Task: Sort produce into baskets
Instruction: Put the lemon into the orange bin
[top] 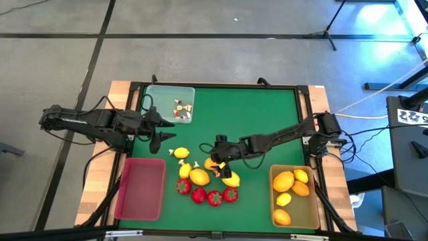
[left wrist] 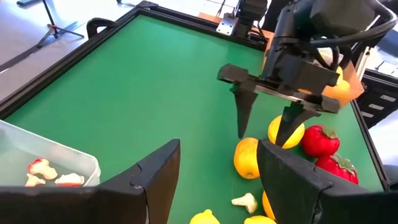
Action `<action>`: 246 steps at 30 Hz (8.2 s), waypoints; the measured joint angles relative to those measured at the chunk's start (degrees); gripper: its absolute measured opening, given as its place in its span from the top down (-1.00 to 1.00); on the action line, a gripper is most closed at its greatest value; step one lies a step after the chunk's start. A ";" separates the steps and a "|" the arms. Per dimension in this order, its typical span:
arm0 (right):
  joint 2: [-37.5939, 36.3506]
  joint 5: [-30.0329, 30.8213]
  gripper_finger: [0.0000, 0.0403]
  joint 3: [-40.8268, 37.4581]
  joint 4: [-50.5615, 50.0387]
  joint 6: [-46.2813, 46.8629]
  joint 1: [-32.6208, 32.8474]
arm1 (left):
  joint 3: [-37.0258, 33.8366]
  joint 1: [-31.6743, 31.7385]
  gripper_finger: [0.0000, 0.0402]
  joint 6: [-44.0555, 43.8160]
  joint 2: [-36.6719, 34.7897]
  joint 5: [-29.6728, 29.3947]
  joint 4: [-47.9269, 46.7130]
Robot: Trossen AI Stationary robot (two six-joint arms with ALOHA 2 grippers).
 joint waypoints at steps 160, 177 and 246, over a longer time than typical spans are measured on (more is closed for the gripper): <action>-27.93 8.29 -0.53 -16.26 -55.36 71.32 38.57 | -0.07 0.07 -0.04 1.77 0.04 -3.44 0.03; -28.00 20.42 -0.63 -3.29 -64.80 61.31 34.81 | -0.07 0.07 -0.04 1.27 0.04 -3.48 0.20; -0.24 0.96 -0.60 -3.57 -14.74 22.47 11.18 | -0.07 0.07 -0.04 -4.42 0.04 -3.45 -0.04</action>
